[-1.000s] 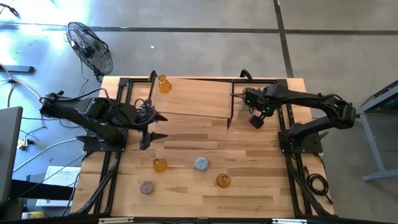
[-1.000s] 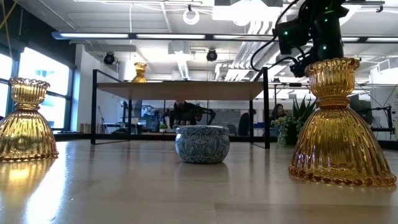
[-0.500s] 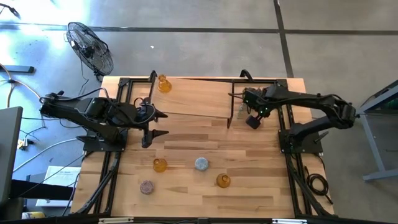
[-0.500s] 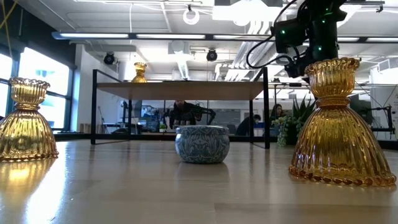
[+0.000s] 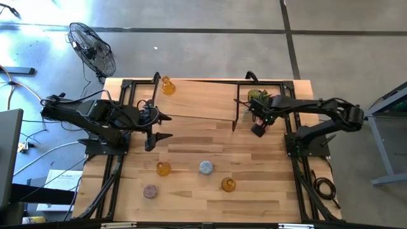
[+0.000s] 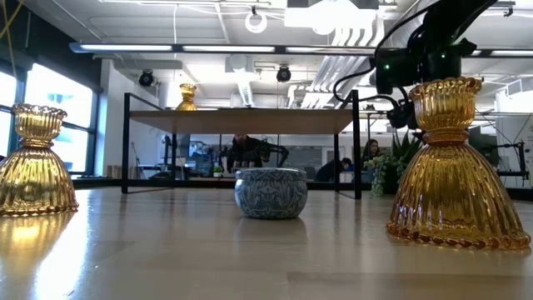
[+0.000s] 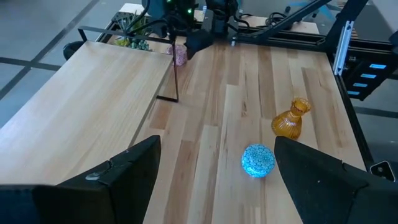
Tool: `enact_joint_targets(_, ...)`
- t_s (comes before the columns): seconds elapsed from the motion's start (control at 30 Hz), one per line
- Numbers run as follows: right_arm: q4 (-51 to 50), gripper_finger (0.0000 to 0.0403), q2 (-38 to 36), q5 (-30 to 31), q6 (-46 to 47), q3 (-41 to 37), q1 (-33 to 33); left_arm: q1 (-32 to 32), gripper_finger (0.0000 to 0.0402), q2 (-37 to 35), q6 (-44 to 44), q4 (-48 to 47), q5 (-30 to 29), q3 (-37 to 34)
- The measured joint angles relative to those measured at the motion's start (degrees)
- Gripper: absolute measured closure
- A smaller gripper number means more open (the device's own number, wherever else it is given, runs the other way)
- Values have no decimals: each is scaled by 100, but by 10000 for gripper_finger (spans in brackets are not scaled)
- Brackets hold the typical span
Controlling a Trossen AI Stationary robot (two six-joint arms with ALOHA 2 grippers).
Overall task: Pick & Place candle stick holders
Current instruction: Put the pink scented candle on the shelf
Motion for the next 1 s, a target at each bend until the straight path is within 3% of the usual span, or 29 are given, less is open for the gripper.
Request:
enact_joint_targets(0.13,33,29,0,285,-4,-2,-2,0,92,0,-2,2,0,1)
enact_joint_targets(0.43,149,29,0,297,-78,-10,-2,0,92,0,-106,6,4,0)
enact_joint_targets(1.0,511,29,2,-104,-150,-323,-384,0,92,2,-133,4,4,0)
